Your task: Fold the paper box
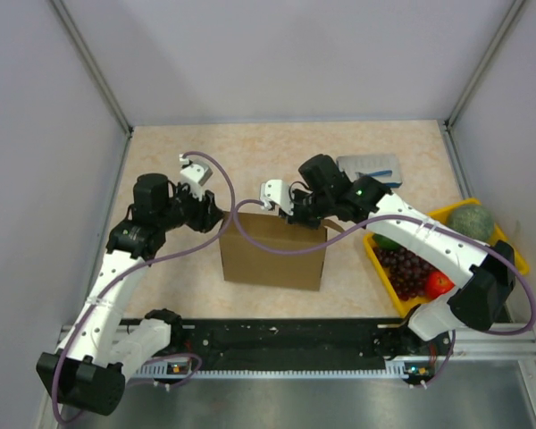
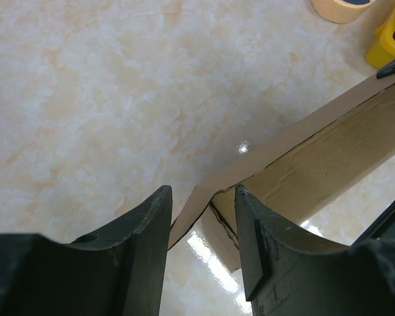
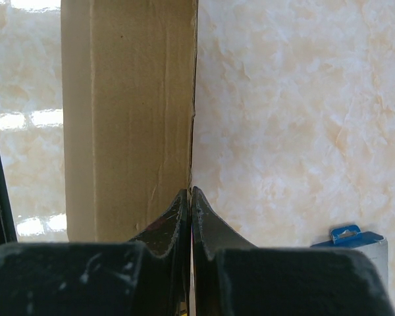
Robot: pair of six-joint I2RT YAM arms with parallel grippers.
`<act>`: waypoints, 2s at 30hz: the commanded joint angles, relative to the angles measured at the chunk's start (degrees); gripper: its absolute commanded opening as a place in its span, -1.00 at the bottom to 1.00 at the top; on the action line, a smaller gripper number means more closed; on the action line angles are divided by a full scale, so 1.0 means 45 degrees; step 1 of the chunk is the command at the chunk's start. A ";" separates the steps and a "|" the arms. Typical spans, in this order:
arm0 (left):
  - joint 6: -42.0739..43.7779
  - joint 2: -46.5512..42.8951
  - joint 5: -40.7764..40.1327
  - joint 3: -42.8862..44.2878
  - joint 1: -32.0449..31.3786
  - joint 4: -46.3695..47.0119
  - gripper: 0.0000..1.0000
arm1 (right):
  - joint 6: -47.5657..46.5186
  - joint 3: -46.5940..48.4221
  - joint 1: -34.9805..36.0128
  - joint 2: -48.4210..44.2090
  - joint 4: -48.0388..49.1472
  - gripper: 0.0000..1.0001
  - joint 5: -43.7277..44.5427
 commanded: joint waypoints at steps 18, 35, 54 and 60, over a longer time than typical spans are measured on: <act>-0.0429 -0.0457 -0.0503 -0.0216 0.0057 -0.0687 -0.02 | -0.0090 0.0321 -0.0054 -0.0616 0.0499 -1.00 -0.0186; -0.1054 -0.0437 -0.0407 -0.0042 0.0056 -0.0472 -0.89 | 0.5253 0.0809 -0.0034 -0.1104 0.0443 0.05 0.2051; -0.1367 -0.1355 0.0181 -0.0198 0.0037 -0.0823 -0.98 | 0.9401 -0.2099 -0.2007 -0.4577 -0.1513 0.15 0.1884; -0.1484 -0.1180 -0.0015 -0.0393 0.0018 -0.0784 -0.99 | 1.0242 -0.1479 -0.2007 -0.5928 -0.2409 0.62 0.2999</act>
